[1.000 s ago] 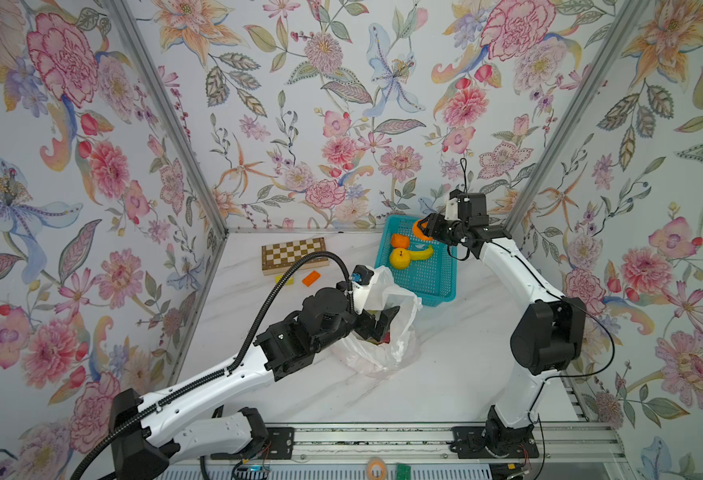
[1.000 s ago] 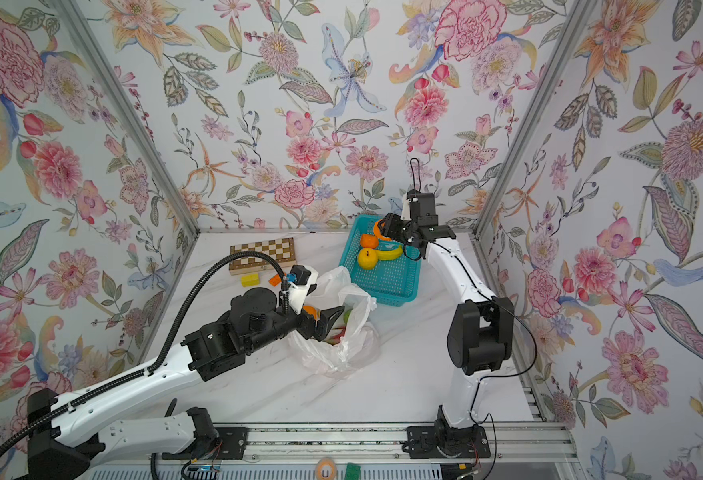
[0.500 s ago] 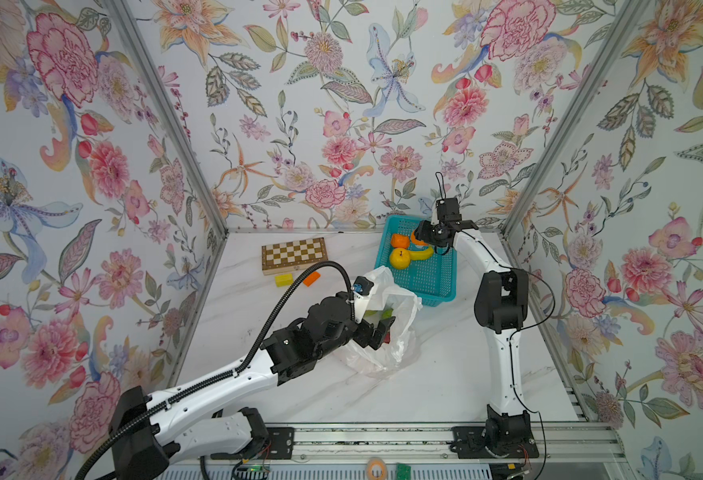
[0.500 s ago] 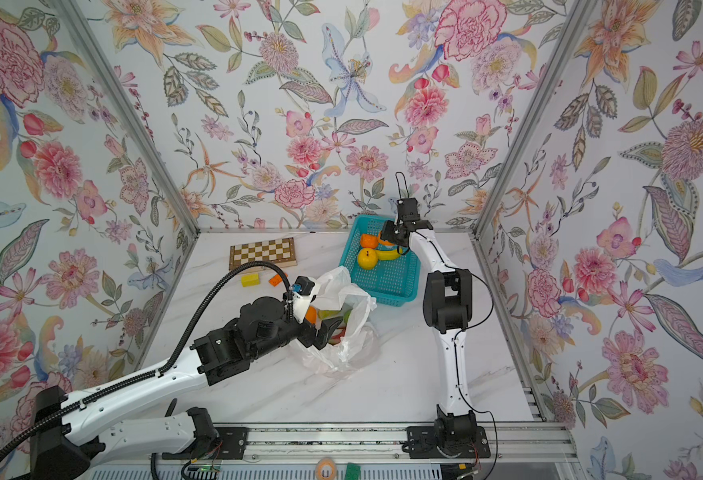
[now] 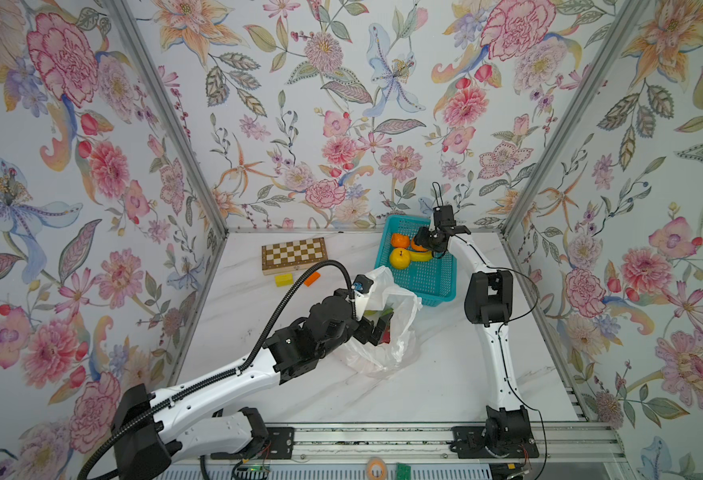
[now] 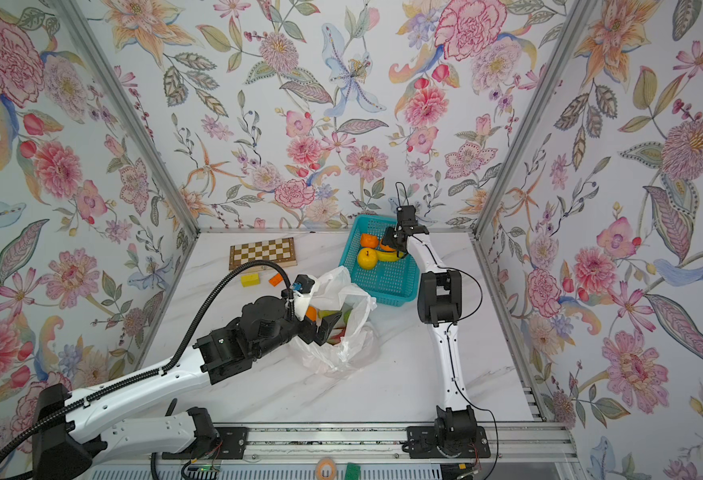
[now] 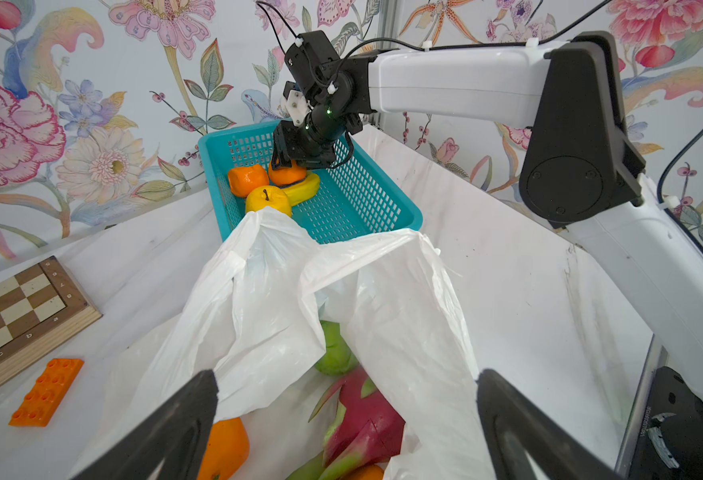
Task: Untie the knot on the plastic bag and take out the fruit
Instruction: 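Move the right gripper back to the bag opening while the left holds the rim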
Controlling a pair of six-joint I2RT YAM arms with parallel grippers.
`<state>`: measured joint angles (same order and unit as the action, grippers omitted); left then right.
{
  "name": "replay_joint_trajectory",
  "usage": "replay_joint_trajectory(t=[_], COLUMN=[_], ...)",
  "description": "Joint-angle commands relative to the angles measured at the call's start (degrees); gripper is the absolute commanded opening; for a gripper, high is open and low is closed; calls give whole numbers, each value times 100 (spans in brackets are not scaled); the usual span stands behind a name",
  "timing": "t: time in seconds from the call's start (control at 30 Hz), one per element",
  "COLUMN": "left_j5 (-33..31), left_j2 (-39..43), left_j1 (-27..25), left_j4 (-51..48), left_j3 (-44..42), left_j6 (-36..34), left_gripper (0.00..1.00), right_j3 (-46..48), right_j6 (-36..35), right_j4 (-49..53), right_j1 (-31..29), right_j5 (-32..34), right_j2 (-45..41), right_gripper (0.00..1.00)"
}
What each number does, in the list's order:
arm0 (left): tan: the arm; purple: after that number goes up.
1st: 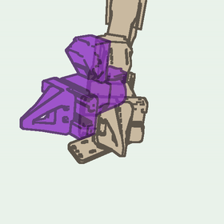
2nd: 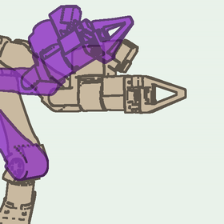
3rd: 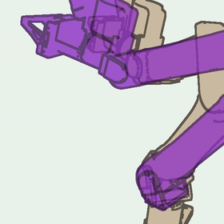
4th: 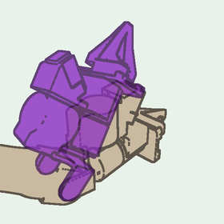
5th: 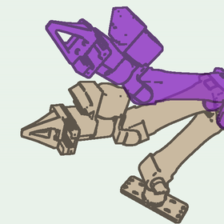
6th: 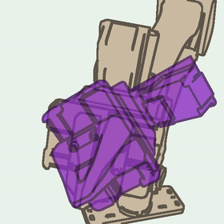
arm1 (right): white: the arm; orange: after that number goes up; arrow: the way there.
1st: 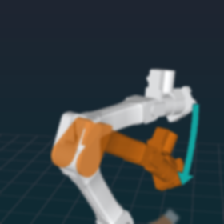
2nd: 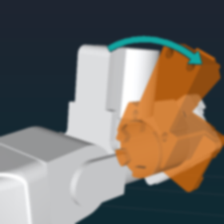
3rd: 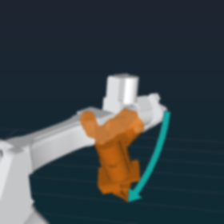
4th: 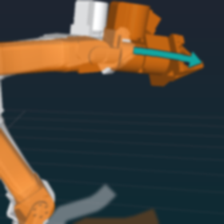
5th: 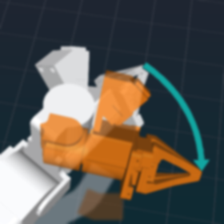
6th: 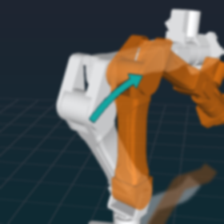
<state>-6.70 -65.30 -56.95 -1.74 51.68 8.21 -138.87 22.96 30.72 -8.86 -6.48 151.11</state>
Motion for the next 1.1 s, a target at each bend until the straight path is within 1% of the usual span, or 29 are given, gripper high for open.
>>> replay_joint_trajectory(t=[0.0,0.03,0.1,0.17,0.27,0.37,0.47,0.67,0.77,0.9,1.07], left_j5=[-166,-167,-140,-80,-77,-116,-121,-134,-147,-209,-202], left_j2=[88,88,91,80,53,121,240,386,433,568,759], left_j1=[52,52,47,50,52,51,52,49,50,43,39], left_j4=[-64,-67,-62,-145,-418,-560,-564,-773,-938,-1036,-1043], left_j3=[-107,-106,-85,-4,154,194,128,96,101,2,-186], left_j6=[-78,-53,8,81,167,261,395,805,1049,1372,1654], left_gripper=[99,99,99,99,99,99,99,93,90,87,84], right_j3=[-211,-203,-176,-106,274,742,1356,2755,3674,4890,6083], right_j6=[99,112,123,88,12,-27,-168,-336,-369,-361,-137], right_j4=[83,98,152,218,233,250,250,-23,-329,-761,-718], right_j1=[11,3,1,-10,-29,-66,-155,-393,-536,-802,-1142], right_j5=[-89,-87,-84,-50,46,42,40,-18,-94,30,352], right_j2=[-42,-131,-370,-654,-1297,-1979,-2851,-4596,-5551,-6867,-8301], right_gripper=[70,75,81,85,91,93,95,97,98,99,99])
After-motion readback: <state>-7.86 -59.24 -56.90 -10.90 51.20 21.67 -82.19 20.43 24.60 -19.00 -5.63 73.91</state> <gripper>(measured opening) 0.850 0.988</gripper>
